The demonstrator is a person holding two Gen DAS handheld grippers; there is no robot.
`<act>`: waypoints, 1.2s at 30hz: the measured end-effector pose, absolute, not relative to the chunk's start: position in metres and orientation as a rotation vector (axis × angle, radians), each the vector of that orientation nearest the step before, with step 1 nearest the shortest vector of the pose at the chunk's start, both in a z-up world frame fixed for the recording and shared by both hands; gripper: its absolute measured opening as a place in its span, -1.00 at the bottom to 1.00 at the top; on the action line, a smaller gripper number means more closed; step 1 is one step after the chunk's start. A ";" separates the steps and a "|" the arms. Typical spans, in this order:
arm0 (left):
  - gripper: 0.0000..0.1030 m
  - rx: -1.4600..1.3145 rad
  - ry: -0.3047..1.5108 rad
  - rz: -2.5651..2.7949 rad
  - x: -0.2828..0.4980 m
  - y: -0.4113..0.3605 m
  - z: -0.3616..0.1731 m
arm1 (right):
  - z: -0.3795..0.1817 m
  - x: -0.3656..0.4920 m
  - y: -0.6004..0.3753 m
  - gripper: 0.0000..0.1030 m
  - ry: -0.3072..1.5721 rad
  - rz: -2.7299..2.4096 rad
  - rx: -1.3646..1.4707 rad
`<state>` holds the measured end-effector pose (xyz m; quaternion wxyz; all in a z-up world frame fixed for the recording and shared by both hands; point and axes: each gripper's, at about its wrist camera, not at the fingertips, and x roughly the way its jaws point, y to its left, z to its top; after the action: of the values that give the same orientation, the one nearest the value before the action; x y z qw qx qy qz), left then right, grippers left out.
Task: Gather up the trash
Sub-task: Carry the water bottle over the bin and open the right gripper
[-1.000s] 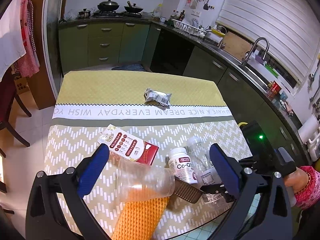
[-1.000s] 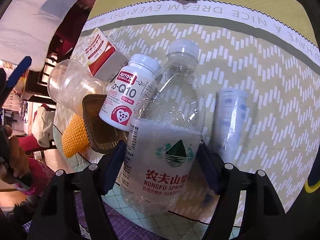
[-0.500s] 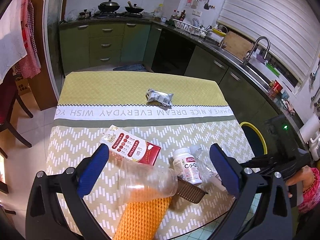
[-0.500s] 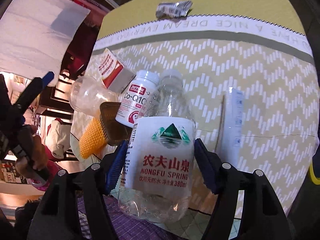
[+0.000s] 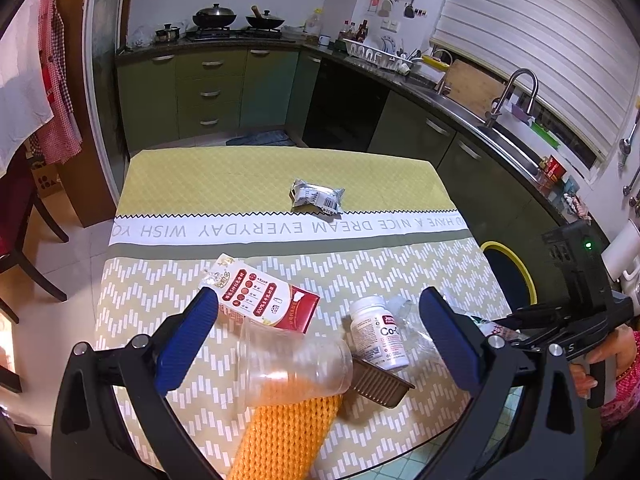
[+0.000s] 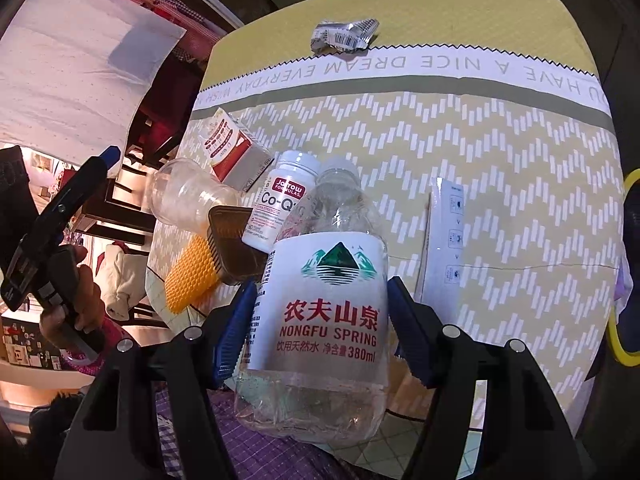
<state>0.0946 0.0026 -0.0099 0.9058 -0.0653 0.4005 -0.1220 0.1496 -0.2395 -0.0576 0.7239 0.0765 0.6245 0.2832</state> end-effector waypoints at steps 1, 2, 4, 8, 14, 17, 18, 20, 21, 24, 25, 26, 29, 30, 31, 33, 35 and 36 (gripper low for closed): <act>0.86 -0.135 0.827 -0.253 0.095 0.003 -0.010 | -0.056 0.149 -0.241 0.28 1.376 0.624 0.171; 0.86 -0.134 0.828 -0.254 0.095 0.002 -0.010 | -0.055 0.149 -0.242 0.28 1.374 0.624 0.172; 0.86 -0.130 0.828 -0.256 0.095 0.002 -0.010 | -0.054 0.148 -0.245 0.28 1.371 0.621 0.174; 0.86 -0.125 0.828 -0.258 0.095 0.002 -0.009 | -0.048 0.146 -0.249 0.28 1.360 0.624 0.181; 0.86 -0.120 0.823 -0.256 0.095 0.000 -0.008 | -0.037 0.145 -0.258 0.27 1.329 0.624 0.208; 0.86 -0.118 0.821 -0.256 0.095 -0.001 -0.007 | -0.028 0.145 -0.269 0.28 1.303 0.616 0.234; 0.86 -0.117 0.821 -0.256 0.095 -0.001 -0.006 | -0.025 0.145 -0.273 0.28 1.294 0.612 0.243; 0.86 -0.115 0.820 -0.256 0.095 -0.002 -0.005 | -0.021 0.145 -0.282 0.28 1.277 0.606 0.259; 0.86 -0.116 0.820 -0.255 0.095 -0.002 -0.006 | -0.017 0.144 -0.289 0.28 1.265 0.599 0.275; 0.86 -0.112 0.823 -0.254 0.095 -0.002 -0.005 | -0.006 0.141 -0.319 0.28 1.217 0.553 0.325; 0.86 -0.111 0.823 -0.254 0.096 -0.002 -0.005 | -0.002 0.140 -0.333 0.28 1.198 0.528 0.348; 0.86 -0.110 0.823 -0.255 0.096 -0.002 -0.004 | 0.002 0.137 -0.353 0.28 1.172 0.493 0.377; 0.86 -0.107 0.823 -0.258 0.096 -0.004 -0.005 | 0.005 0.132 -0.399 0.28 1.126 0.400 0.445; 0.86 -0.105 0.824 -0.259 0.097 -0.005 -0.005 | 0.003 0.131 -0.419 0.28 1.117 0.354 0.474; 0.86 -0.103 0.825 -0.263 0.098 -0.006 -0.004 | -0.001 0.131 -0.436 0.28 1.110 0.307 0.492; 0.86 -0.096 0.823 -0.266 0.098 -0.009 -0.003 | -0.011 0.133 -0.469 0.28 1.110 0.208 0.521; 0.86 -0.089 0.821 -0.272 0.099 -0.013 -0.002 | -0.028 0.141 -0.495 0.28 1.128 0.132 0.552; 0.86 -0.086 0.822 -0.274 0.099 -0.015 -0.002 | -0.039 0.148 -0.506 0.28 1.143 0.092 0.560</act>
<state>0.0987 -0.0153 -0.0017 0.9068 -0.0415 0.3979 -0.1325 0.1479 -0.5065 -0.0389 0.8033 0.2614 0.5334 0.0430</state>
